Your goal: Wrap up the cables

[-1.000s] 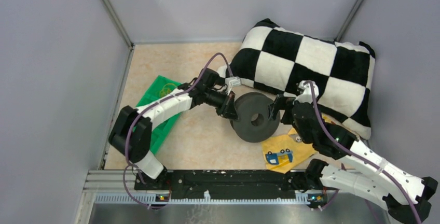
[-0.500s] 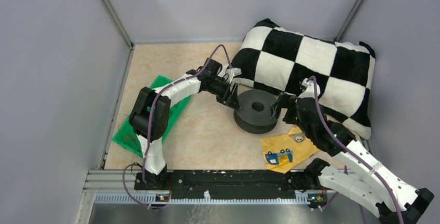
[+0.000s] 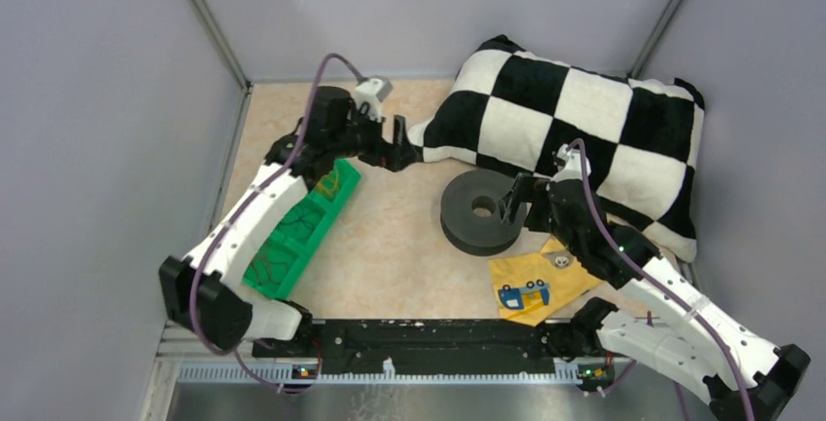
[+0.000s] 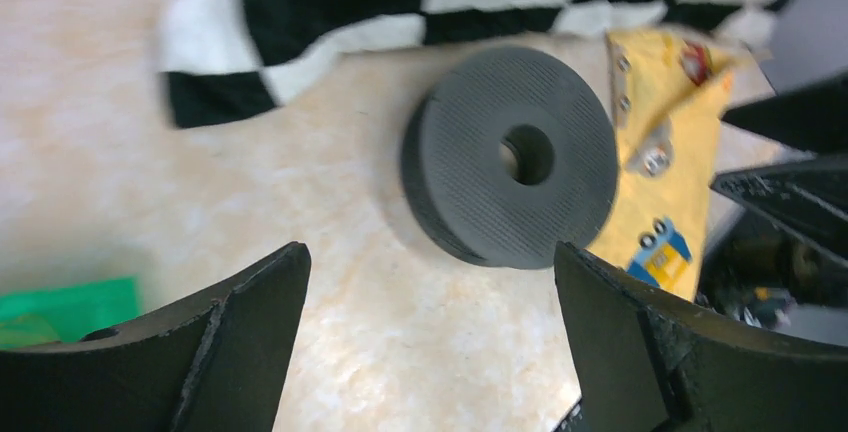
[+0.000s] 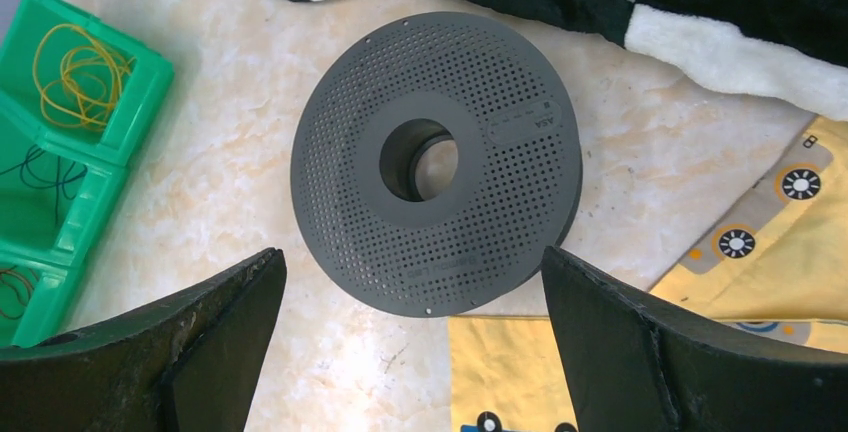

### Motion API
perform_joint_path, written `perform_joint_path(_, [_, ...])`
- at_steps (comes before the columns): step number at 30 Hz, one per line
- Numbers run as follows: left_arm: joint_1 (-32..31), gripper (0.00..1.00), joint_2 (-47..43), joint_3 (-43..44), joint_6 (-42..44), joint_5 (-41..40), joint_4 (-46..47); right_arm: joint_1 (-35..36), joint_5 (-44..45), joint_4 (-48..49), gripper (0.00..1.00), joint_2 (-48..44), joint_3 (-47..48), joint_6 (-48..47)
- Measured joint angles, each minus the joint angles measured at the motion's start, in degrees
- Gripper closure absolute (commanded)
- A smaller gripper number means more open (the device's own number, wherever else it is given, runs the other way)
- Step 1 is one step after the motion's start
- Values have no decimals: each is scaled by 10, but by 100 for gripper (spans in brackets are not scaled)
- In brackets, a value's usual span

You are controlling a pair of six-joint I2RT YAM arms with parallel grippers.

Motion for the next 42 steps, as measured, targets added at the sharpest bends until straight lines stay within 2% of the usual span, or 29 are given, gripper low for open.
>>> perform_joint_path(2, [29,2,-55,-17,-19,-44,-6,0,-8,9,1,7,0,0])
perform_joint_path(5, [90,2,-91,-21,-57,-118,-33,0,-14,23,1,15,0,0])
perform_joint_path(9, [149,2,-93,-42,-91,-247,-63,0,-25,37,1,19,0,0])
perform_joint_path(11, [160,6,-91,-60,-103,-303,-79,0,-32,43,1,19,0,0])
perform_joint_path(16, [199,14,-49,-66,-140,-386,-100,0,-37,50,1,15,0,1])
perform_joint_path(18, [214,18,-26,-72,-153,-401,-95,0,-37,50,1,10,0,1])
perform_joint_path(21, [222,31,10,-83,-167,-406,-85,0,-37,50,1,2,0,2])
perform_joint_path(24, [221,40,38,-86,-181,-412,-73,0,-37,50,1,0,0,2])
perform_joint_path(35, [225,58,89,-101,-211,-429,-28,0,-37,47,1,0,0,2])
perform_joint_path(39, [227,69,104,-101,-217,-429,-19,0,-37,47,1,0,0,2])
perform_joint_path(40, [227,76,108,-101,-219,-429,-17,0,-37,47,1,0,0,2])
perform_joint_path(42, [228,98,115,-101,-221,-429,-15,0,-37,47,1,0,0,2])
